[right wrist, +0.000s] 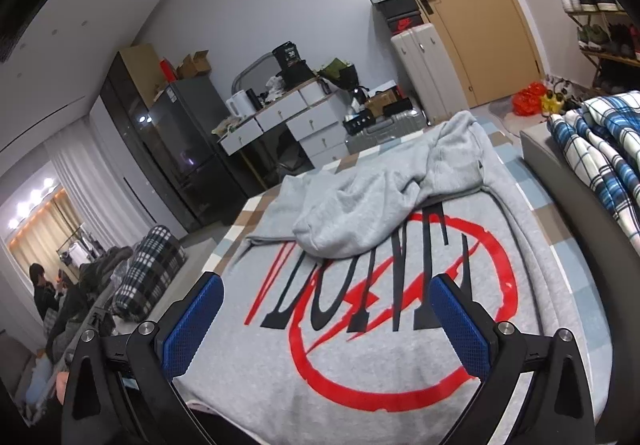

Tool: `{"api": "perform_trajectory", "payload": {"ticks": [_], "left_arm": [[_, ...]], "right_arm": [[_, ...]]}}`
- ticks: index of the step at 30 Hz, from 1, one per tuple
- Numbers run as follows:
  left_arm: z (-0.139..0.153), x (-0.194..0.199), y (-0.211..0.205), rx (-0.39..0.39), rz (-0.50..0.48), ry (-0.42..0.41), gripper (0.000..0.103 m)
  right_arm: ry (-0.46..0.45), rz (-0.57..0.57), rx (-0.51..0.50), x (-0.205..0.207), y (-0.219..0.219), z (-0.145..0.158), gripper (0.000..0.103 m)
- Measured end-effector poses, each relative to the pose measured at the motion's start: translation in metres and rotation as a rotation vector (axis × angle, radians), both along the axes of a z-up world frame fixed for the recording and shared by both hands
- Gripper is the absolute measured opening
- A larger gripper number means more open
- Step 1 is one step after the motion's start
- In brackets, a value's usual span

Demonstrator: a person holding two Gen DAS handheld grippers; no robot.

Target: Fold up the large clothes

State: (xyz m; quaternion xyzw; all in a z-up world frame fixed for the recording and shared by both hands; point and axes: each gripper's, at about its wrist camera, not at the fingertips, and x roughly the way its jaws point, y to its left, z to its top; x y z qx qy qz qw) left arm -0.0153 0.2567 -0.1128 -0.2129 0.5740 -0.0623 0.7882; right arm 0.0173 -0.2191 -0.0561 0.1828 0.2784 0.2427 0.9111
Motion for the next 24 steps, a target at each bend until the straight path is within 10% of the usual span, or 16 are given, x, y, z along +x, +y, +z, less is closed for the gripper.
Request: {"api": "perform_trajectory", "payload": {"ticks": [7, 17, 24], "left_arm": [[-0.021, 0.005, 0.003, -0.034, 0.103, 0.042, 0.102], [-0.045, 0.0, 0.012, -0.295, 0.165, 0.055, 0.102], [-0.014, -0.02, 0.0, -0.321, 0.031, -0.024, 0.098]], "right_arm": [[0.001, 0.016, -0.036, -0.001, 0.005, -0.003, 0.103], [0.023, 0.033, -0.084, 0.003, 0.009, -0.011, 0.103], [0.029, 0.064, -0.12, 0.002, 0.016, -0.014, 0.103]]}}
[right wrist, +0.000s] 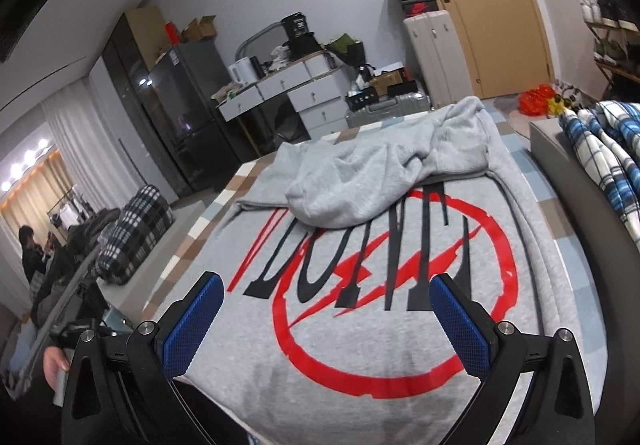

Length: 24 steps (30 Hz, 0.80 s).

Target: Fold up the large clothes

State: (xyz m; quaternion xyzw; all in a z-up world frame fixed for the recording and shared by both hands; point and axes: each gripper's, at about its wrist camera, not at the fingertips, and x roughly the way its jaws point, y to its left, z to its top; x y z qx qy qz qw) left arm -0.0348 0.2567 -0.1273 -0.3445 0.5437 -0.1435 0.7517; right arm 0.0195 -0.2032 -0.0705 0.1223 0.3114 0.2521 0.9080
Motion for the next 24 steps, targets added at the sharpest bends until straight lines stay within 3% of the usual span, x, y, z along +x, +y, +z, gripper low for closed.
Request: {"api": "perform_trajectory", "payload": {"ticks": [4, 9, 16, 18, 19, 20, 24], "left_arm": [[0.005, -0.003, 0.0, 0.064, -0.012, -0.03, 0.098], [-0.009, 0.005, 0.012, 0.061, 0.096, 0.006, 0.098], [-0.008, -0.005, 0.005, 0.236, 0.177, -0.09, 0.098], [-0.01, -0.004, 0.003, 0.241, 0.185, -0.103, 0.097], [-0.012, -0.004, 0.002, 0.24, 0.179, -0.102, 0.084], [-0.013, -0.002, 0.0, 0.236, 0.169, -0.095, 0.064], [-0.01, -0.006, 0.0, 0.167, 0.156, -0.11, 0.039]], "right_arm": [[-0.018, 0.029, -0.026, -0.003, 0.009, 0.001, 0.103], [-0.029, 0.054, -0.067, -0.005, 0.017, 0.0, 0.103], [-0.03, 0.063, -0.077, -0.006, 0.019, -0.001, 0.103], [-0.031, 0.063, -0.082, -0.006, 0.019, -0.001, 0.103], [-0.032, 0.064, -0.084, -0.007, 0.018, -0.001, 0.103], [-0.033, 0.065, -0.085, -0.007, 0.018, -0.001, 0.103], [-0.032, 0.066, -0.086, -0.007, 0.016, -0.002, 0.103]]}}
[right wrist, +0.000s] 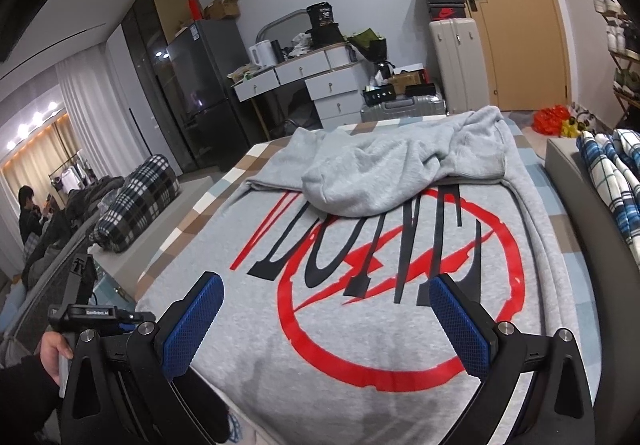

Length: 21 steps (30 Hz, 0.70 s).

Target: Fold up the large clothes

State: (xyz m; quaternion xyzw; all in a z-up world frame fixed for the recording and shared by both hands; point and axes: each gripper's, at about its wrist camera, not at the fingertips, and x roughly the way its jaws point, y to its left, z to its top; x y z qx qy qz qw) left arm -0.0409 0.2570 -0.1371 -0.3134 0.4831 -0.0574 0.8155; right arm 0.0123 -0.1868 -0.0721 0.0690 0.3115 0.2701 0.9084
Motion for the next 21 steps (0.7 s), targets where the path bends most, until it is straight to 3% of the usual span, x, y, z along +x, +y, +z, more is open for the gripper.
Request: {"api": "perform_trajectory", "payload": {"ticks": [2, 5, 17, 21], "left_arm": [[0.003, -0.003, -0.001, -0.008, -0.02, -0.006, 0.022], [0.007, -0.006, -0.006, -0.012, -0.054, -0.013, 0.008], [0.017, -0.01, -0.008, -0.07, -0.096, -0.028, 0.006], [0.02, -0.016, -0.022, 0.025, -0.14, -0.046, 0.006]], "right_arm": [[-0.001, 0.001, 0.003, 0.0, 0.0, 0.0, 0.103], [-0.008, 0.006, 0.004, -0.001, 0.0, 0.001, 0.103], [-0.013, 0.028, -0.031, -0.002, 0.008, 0.0, 0.103], [-0.012, 0.038, -0.036, -0.002, 0.011, -0.001, 0.103]]}}
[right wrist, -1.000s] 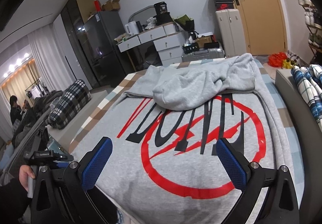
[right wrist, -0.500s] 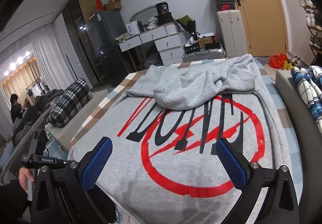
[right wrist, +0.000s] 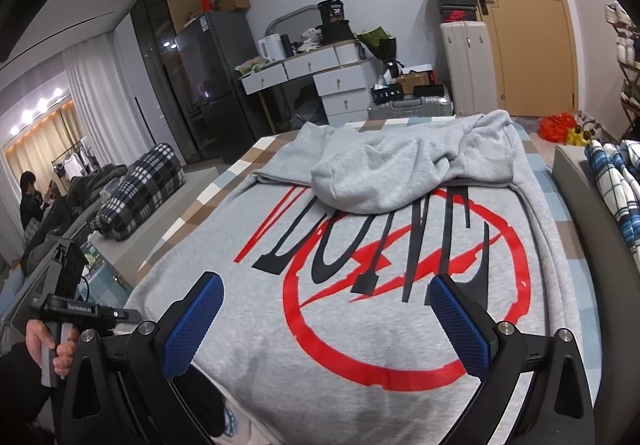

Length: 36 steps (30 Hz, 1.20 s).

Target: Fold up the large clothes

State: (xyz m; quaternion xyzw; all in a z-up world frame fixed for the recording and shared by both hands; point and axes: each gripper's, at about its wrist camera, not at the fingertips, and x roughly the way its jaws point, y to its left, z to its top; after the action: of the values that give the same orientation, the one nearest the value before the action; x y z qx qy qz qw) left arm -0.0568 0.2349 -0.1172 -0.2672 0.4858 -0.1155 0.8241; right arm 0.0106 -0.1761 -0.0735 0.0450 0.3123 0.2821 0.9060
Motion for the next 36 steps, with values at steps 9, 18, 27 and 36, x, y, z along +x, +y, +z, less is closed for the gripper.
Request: {"api": "perform_trajectory", "payload": {"ticks": [9, 18, 27, 36], "left_arm": [[0.008, 0.0, 0.006, -0.075, 0.015, -0.004, 0.003], [0.034, 0.007, 0.026, -0.298, -0.013, -0.037, 0.003], [0.043, 0.012, 0.02, -0.393, -0.088, -0.02, 0.003], [0.037, 0.014, 0.038, -0.404, -0.085, -0.008, 0.003]], "right_arm": [[-0.031, 0.105, -0.012, -0.015, 0.021, 0.003, 0.103], [-0.155, 0.454, -0.09, -0.09, 0.133, -0.004, 0.103], [-0.279, 0.467, -0.265, -0.125, 0.246, -0.051, 0.102], [-0.116, 0.369, -0.145, -0.095, 0.251, -0.061, 0.012]]}}
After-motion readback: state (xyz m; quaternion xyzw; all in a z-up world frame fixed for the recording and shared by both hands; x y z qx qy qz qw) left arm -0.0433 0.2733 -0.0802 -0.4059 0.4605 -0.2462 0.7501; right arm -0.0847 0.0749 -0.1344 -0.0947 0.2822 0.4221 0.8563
